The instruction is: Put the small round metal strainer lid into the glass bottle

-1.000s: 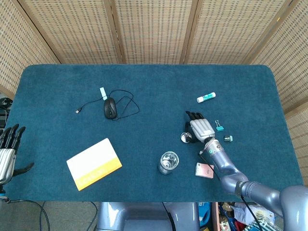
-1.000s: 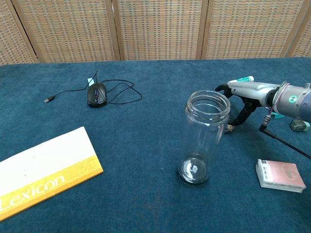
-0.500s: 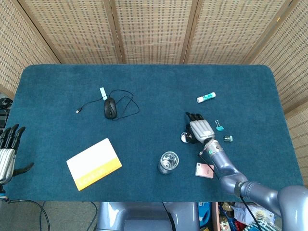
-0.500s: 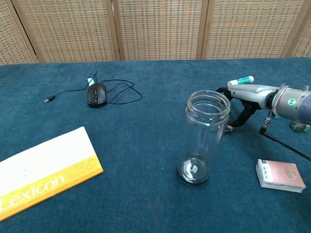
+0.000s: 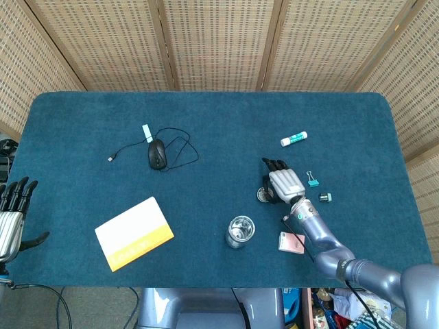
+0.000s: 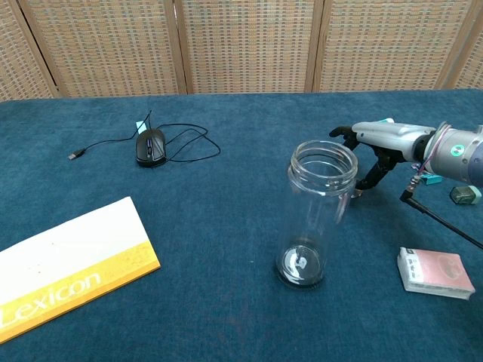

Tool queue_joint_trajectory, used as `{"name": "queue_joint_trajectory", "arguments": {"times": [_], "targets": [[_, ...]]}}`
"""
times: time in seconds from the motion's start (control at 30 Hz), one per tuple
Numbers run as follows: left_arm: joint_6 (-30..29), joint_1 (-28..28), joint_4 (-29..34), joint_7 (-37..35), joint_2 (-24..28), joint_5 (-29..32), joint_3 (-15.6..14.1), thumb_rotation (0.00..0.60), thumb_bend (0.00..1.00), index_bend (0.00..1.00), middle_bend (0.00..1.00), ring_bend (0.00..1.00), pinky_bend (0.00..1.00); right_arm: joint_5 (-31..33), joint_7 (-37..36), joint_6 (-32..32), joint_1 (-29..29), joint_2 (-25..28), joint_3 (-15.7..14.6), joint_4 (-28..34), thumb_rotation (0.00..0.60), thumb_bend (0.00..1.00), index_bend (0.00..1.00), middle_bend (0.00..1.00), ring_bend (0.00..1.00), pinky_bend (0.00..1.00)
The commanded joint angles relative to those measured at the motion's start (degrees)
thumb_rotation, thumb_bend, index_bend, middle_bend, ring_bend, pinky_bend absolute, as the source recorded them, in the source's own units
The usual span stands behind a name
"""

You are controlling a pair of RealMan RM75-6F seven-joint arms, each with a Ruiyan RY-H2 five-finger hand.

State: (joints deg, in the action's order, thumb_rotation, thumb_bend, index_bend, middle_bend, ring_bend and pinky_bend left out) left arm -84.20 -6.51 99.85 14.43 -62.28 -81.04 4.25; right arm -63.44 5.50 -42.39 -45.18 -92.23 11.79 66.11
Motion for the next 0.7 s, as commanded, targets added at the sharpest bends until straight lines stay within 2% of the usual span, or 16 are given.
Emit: {"name": "queue_joint_trajectory", "arguments": {"times": [0.03, 0.23, 0.5, 0.7], "targets": [[-0.02, -0.01, 0.05, 0.02, 0.0, -0.08, -0.04, 0.6, 0.05, 0.0, 0.0, 0.0, 0.0, -0.74, -0.39, -0.91, 0.21, 1.33, 0.32, 1.65, 0.6, 0.59, 0.65, 0.0, 0.0, 0.0], [0.0, -0.06, 0.27, -0.12, 0.11, -0.21, -0.11, 0.6, 0.05, 0.0, 0.0, 0.0, 0.0, -1.84, -0.71, -3.2, 0.84, 5.72, 1.33, 7.56, 0.6, 0.59, 0.65, 0.0, 0.0, 0.0], [-0.19, 0.05, 0.34, -0.7, 0.35, -0.49, -0.25, 0.6, 0.05, 0.0, 0.0, 0.0, 0.0, -5.11, 1.78, -9.94, 2.66, 18.24, 4.16, 21.43, 0.6, 0.59, 0.65, 0.0, 0.0, 0.0], [-0.39, 0.16, 0.45, -1.16, 0.59, -0.72, -0.31, 0.6, 0.05, 0.0, 0.0, 0.0, 0.0, -7.17, -1.24, -11.9, 4.92, 27.51, 5.59, 31.74, 0.6, 0.59, 0.65, 0.0, 0.0, 0.0]]}}
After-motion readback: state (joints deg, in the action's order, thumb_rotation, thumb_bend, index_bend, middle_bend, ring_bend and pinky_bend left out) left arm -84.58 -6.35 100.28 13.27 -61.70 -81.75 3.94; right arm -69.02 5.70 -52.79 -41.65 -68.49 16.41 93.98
